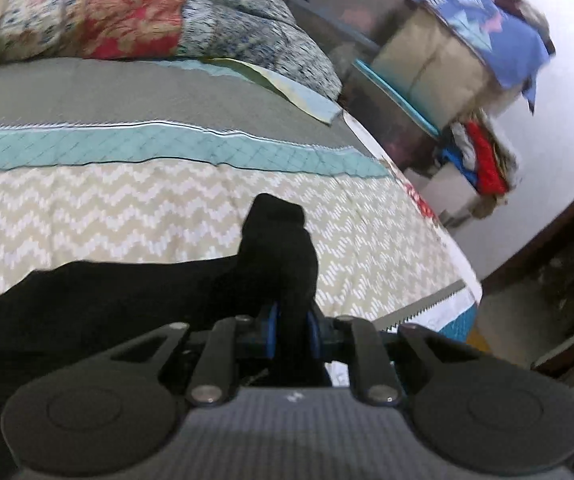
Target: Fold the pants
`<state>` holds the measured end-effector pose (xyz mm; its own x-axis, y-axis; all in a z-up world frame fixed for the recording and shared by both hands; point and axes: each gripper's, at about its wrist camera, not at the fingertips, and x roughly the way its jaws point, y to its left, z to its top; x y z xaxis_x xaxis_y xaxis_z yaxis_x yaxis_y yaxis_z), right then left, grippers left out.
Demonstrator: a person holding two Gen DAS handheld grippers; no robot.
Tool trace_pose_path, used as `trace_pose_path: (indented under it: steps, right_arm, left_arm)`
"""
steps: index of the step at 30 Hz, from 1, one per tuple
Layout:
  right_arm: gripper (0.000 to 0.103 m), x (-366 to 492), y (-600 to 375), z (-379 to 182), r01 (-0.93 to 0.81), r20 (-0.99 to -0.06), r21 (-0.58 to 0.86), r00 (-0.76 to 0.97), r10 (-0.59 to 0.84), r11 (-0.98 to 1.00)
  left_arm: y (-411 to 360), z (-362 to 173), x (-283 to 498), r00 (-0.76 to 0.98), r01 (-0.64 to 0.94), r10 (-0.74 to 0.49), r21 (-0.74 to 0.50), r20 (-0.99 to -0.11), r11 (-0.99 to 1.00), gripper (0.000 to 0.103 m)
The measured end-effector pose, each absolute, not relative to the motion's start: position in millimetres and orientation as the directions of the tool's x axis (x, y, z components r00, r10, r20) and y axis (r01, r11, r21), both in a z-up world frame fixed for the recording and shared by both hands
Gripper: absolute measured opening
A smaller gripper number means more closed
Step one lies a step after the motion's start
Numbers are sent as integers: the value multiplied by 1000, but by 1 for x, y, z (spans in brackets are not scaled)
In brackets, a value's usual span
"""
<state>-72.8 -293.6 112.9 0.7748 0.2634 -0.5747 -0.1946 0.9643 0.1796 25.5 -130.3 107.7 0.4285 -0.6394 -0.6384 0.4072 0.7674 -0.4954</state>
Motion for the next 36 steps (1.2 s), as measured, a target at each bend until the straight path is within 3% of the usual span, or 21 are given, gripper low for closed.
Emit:
trace_pose_path:
  steps: [9,14,20,21,23,25,27,32,36]
  right_arm:
    - [19,-68,-214,146,-445,-498,162,734,462,881]
    - [19,-47,-170,132,-535,-557,156,646,521,831]
    - [20,-28,-139,89,-562,-676,173,530,512,809]
    - [23,-27,-137,86,-573,-687,167,516,512,802]
    - [26,-31,-136,92,-586,-682,156,519,516,795]
    - [47,-30,-144,104,-589,-667,196,506,547,784]
    - [60,-34,-155,112,-573,-633,246,516,577,782]
    - [60,-47,-195,129,-482,-545,339,600,586,808]
    - [54,-34,-227,125,-328,-555,427,641,530,843]
  left_arm:
    - [-15,125,4,575,312,-628,-568,-525,761,14]
    - [45,92,-1,614,140,-541,-595,-575,791,14]
    - [76,24,5,569,-44,-435,-554,-698,831,17]
    - [77,16,4,562,-66,-424,-550,-710,833,23]
    - [78,8,0,567,-81,-422,-557,-708,826,25]
    - [75,14,-3,578,-60,-418,-547,-701,835,34]
    - [73,24,-9,598,-52,-388,-517,-701,854,47]
    - [82,50,-28,671,-13,-402,-552,-623,833,47]
    - [69,63,-38,687,68,-465,-588,-558,806,47]
